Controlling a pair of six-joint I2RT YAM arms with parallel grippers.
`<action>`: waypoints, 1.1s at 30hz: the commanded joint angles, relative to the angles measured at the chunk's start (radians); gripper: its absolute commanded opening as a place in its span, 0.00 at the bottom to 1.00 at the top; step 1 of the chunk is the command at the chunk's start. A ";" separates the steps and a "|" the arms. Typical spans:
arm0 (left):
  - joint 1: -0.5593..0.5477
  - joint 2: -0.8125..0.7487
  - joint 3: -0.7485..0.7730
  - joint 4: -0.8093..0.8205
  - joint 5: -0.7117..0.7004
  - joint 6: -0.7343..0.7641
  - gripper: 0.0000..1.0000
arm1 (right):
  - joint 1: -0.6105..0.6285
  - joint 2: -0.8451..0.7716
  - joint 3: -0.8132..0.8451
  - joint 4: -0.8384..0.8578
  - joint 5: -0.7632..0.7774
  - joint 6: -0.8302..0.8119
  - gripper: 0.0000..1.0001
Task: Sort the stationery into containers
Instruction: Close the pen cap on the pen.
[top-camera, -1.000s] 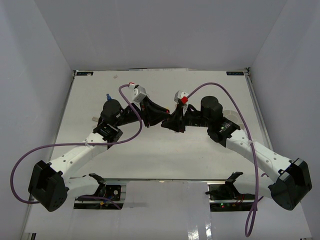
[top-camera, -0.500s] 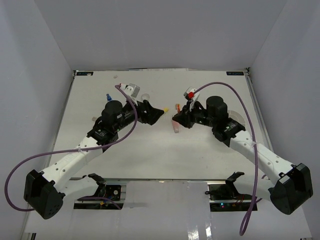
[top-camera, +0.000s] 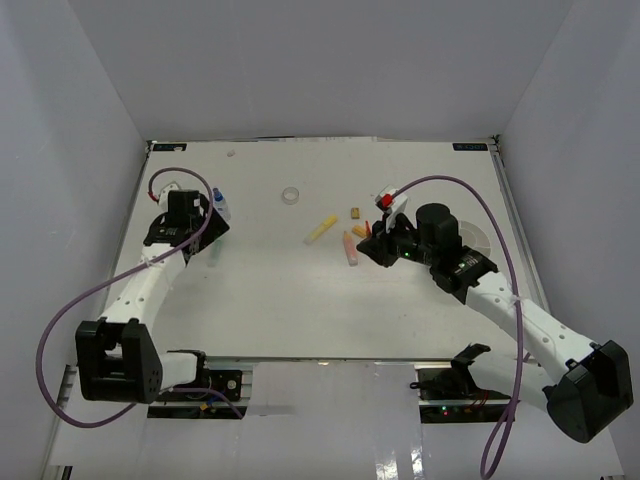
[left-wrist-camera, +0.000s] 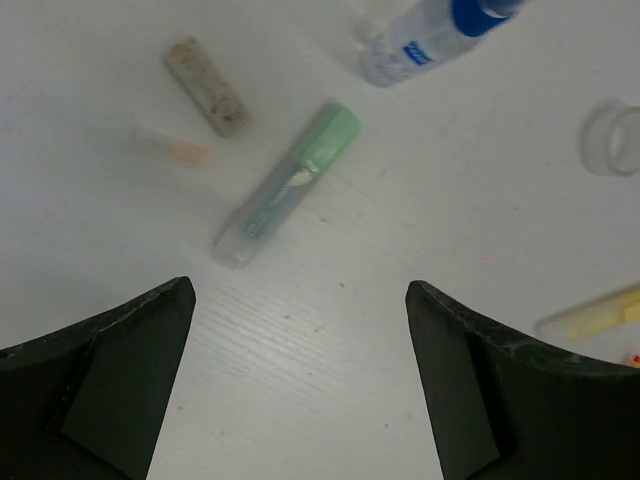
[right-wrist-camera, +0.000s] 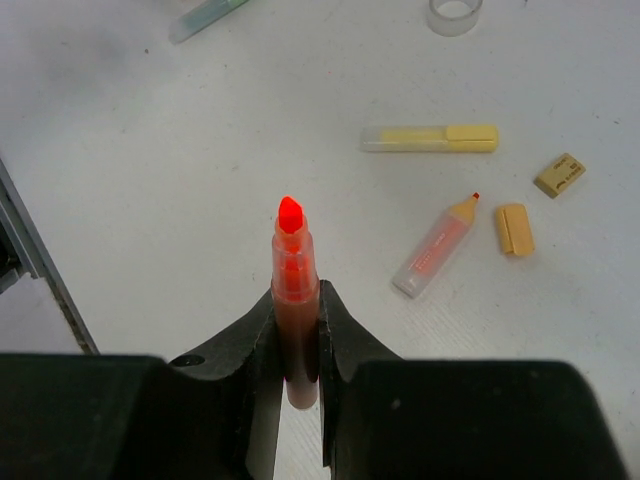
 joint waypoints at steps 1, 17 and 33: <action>0.090 0.044 0.021 -0.075 0.014 -0.039 0.98 | 0.000 -0.044 -0.009 0.013 0.006 -0.008 0.08; 0.260 0.383 0.233 -0.309 -0.030 -0.447 0.66 | 0.001 -0.113 -0.032 0.016 -0.010 -0.006 0.08; 0.262 0.523 0.326 -0.380 -0.021 -0.580 0.66 | 0.019 -0.156 -0.048 0.017 0.012 -0.014 0.08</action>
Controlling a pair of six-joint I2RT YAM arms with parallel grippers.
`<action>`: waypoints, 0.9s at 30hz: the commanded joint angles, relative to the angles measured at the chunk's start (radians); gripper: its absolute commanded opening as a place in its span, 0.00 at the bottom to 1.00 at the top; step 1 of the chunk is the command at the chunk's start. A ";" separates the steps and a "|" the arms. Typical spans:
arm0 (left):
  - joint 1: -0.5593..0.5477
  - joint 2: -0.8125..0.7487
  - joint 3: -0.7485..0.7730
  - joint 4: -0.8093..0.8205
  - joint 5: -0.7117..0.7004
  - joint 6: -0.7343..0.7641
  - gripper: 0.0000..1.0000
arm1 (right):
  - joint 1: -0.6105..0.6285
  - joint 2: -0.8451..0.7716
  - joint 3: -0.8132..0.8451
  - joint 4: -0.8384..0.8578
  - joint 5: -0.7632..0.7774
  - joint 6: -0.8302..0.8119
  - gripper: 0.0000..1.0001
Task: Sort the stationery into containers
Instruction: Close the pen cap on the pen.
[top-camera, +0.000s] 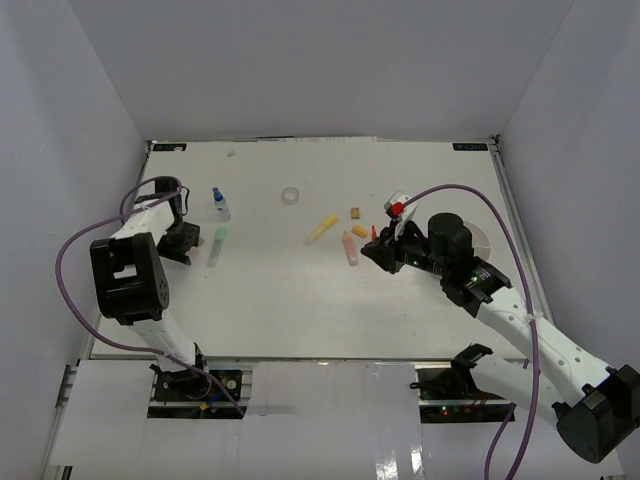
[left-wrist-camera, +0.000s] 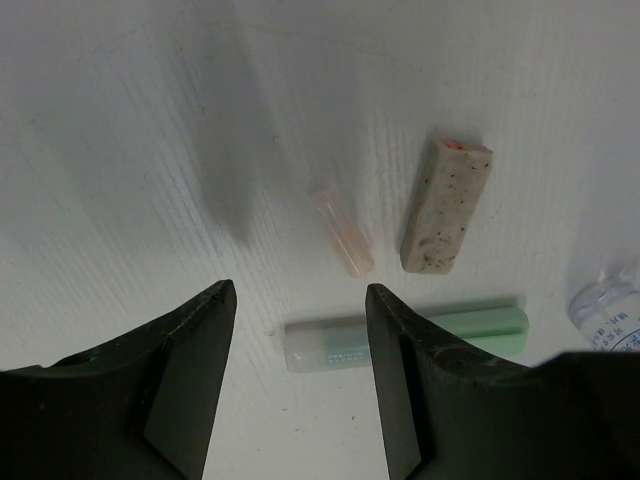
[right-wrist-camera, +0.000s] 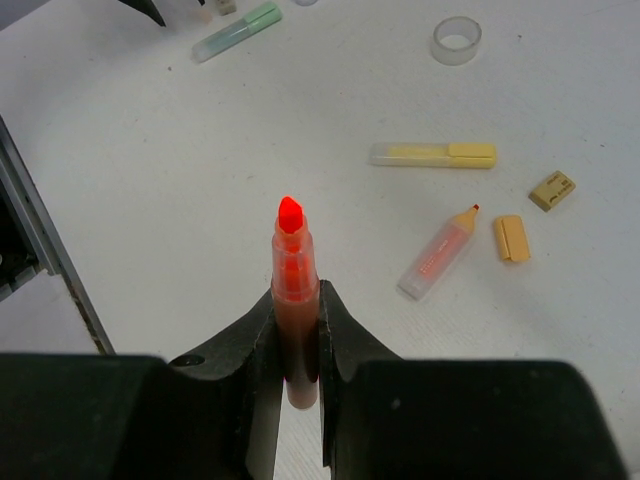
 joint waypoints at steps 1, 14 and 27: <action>0.003 0.004 0.038 -0.025 -0.005 -0.062 0.65 | 0.006 -0.023 -0.004 0.025 0.010 -0.013 0.08; 0.016 0.039 0.048 -0.005 0.002 -0.097 0.62 | 0.016 -0.027 -0.007 0.026 0.013 -0.013 0.08; 0.033 0.090 0.062 0.009 0.016 -0.122 0.56 | 0.020 -0.026 -0.007 0.021 0.015 -0.013 0.08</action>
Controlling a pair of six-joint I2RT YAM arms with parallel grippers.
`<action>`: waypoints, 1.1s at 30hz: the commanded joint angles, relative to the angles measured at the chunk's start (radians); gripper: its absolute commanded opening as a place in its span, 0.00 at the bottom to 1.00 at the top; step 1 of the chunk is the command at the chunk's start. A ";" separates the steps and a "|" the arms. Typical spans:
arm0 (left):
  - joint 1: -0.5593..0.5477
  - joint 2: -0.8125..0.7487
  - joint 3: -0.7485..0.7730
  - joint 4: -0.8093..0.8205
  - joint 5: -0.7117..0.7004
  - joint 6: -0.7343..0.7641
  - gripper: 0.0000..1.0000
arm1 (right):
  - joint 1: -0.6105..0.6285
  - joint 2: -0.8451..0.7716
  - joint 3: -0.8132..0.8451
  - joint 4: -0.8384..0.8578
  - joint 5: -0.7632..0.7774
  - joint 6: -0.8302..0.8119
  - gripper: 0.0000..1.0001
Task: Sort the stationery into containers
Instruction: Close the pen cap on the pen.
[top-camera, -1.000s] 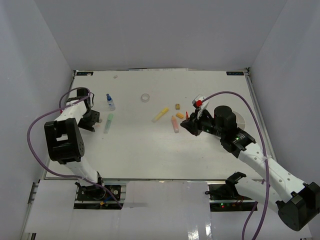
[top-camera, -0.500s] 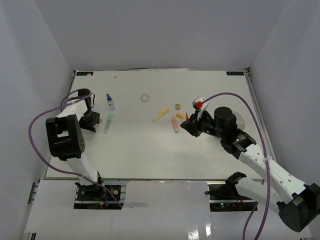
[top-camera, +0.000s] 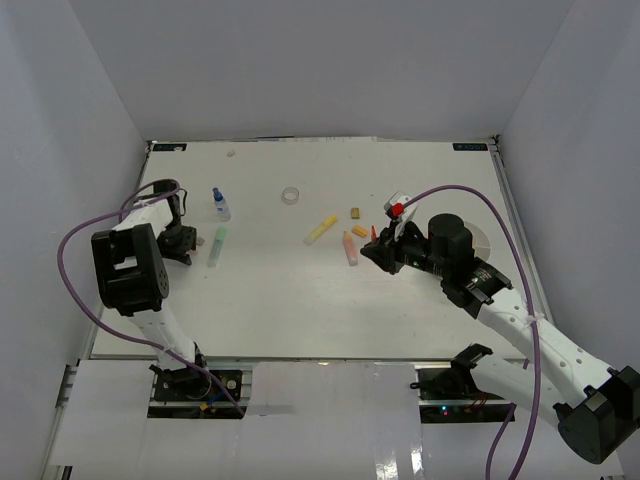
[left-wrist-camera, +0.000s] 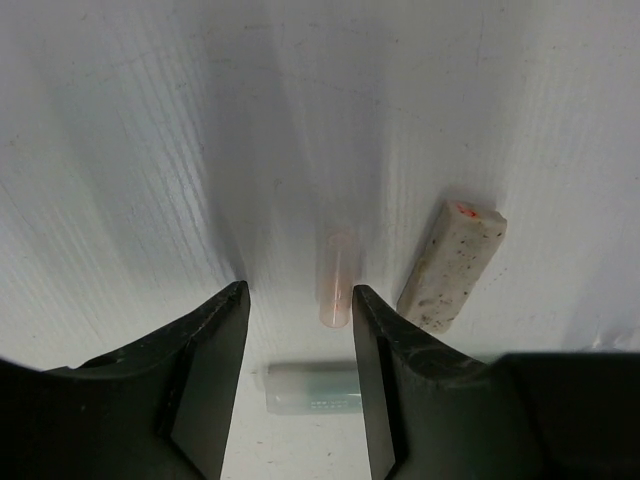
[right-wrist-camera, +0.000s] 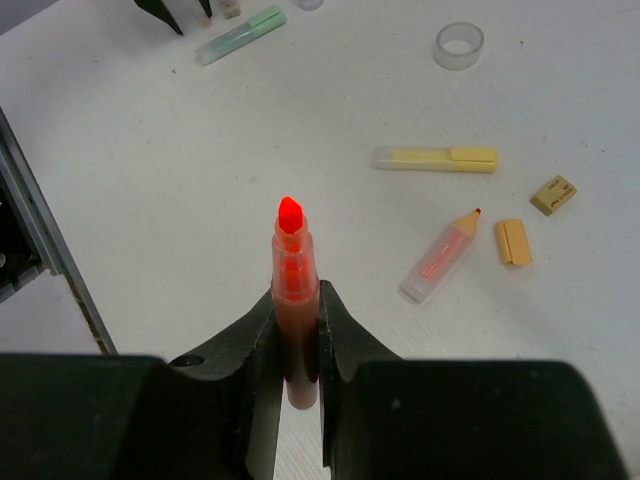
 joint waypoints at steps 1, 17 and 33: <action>0.007 0.010 0.035 0.006 0.012 -0.049 0.56 | 0.008 -0.015 -0.004 0.020 0.010 -0.013 0.08; 0.035 0.040 0.022 0.025 0.011 -0.024 0.50 | 0.008 -0.011 -0.004 0.020 0.012 -0.013 0.08; 0.036 -0.186 -0.113 0.159 0.060 0.106 0.12 | 0.044 0.031 0.019 0.035 -0.106 -0.040 0.08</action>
